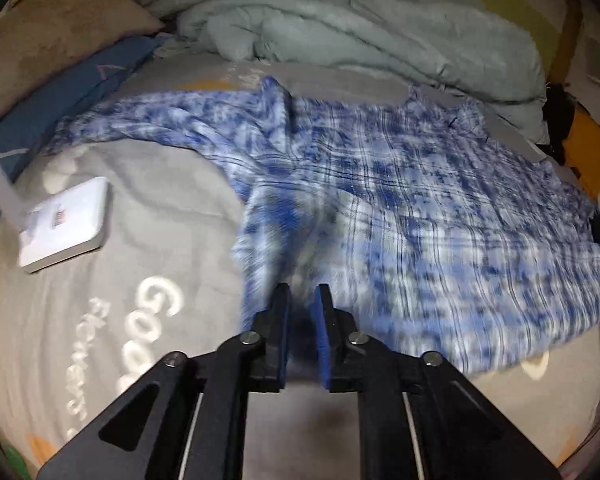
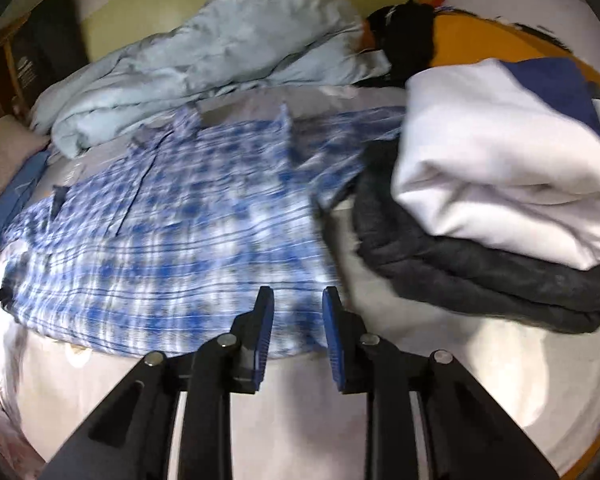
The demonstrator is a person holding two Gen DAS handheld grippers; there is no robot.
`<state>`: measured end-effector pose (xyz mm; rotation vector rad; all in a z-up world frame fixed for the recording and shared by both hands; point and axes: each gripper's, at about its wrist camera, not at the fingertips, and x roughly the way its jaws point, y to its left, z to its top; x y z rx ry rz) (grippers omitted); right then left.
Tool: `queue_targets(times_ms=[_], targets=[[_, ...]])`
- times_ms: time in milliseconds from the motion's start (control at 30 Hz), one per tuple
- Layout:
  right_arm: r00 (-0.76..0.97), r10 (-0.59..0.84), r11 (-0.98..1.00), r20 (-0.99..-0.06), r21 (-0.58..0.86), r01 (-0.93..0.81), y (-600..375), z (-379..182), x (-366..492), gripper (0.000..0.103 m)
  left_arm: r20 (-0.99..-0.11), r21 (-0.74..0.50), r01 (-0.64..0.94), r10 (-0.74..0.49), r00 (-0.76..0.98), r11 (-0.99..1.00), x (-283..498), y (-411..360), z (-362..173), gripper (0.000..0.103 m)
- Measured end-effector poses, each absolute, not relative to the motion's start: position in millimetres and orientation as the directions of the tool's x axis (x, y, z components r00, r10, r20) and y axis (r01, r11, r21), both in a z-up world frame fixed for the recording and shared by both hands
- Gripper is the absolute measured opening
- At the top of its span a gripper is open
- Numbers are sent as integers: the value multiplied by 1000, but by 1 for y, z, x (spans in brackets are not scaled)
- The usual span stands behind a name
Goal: Fold large clothes
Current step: 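Open the left gripper while the right gripper grasps the shirt's side edge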
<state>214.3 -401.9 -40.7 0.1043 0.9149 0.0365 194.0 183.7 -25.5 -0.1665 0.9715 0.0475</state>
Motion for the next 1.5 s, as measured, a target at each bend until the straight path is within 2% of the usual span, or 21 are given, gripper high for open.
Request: queue_targets(times_ms=[67,133,267,333,400,533,700,733,767,867,933,1000,1033,1100,1233,1300,1433,1467,1500], targets=[[568,66,996,-820,91,15,-397,-52,225,22,-828,-104,-125,-16,560,987,208,180,-31,14],[495,-14,997,-869,28,77,-400,-70,238,22,-834,-44,-179,62,549,983,215,185,-39,14],[519,-148,981,-842,-61,182,-420,-67,240,20,-826,26,-211,140,545,977,218,193,-48,14],[535,-89,987,-840,0,164,-427,-58,234,20,-793,95,-162,173,584,982,212,185,-39,17],[542,-13,991,-840,61,118,-428,-50,224,20,-767,134,-135,189,613,982,203,176,-28,36],[522,41,994,-852,88,66,-423,-51,210,33,-775,57,-102,108,622,993,187,173,-16,38],[446,-4,999,-895,21,50,-418,-76,216,33,-790,53,-82,92,606,995,170,170,-12,46],[435,-13,999,-900,9,50,-419,-81,217,22,-795,33,-83,77,601,996,168,171,-11,46],[433,-23,998,-901,1,56,-421,-83,217,4,-799,18,-88,68,598,996,166,174,-11,46],[515,-36,994,-856,20,103,-429,-64,206,4,-794,25,-133,101,599,991,158,185,-9,46],[538,-145,989,-830,-101,111,-425,-54,201,1,-795,25,-172,124,593,985,154,197,-8,46],[465,-285,957,-838,-220,189,-433,-69,206,2,-805,30,-206,146,574,978,151,208,-10,46],[440,-252,963,-862,-178,202,-441,-74,207,2,-811,32,-214,151,566,976,149,211,-13,46],[445,-93,982,-891,-6,191,-450,-72,204,2,-825,32,-226,153,544,974,145,218,-18,46],[589,-111,992,-800,-54,113,-430,-38,186,2,-843,-5,-207,107,526,978,140,222,-23,47],[621,-40,997,-783,7,72,-425,-31,183,2,-858,-8,-203,98,504,979,141,221,-28,52],[626,30,999,-780,40,1,-404,-34,195,4,-885,-11,-179,74,460,984,148,215,-42,52],[610,38,999,-792,45,-5,-398,-40,202,4,-886,11,-180,93,454,984,150,213,-45,52],[592,46,999,-805,51,-7,-397,-46,205,4,-885,32,-185,114,451,982,152,213,-47,45]])
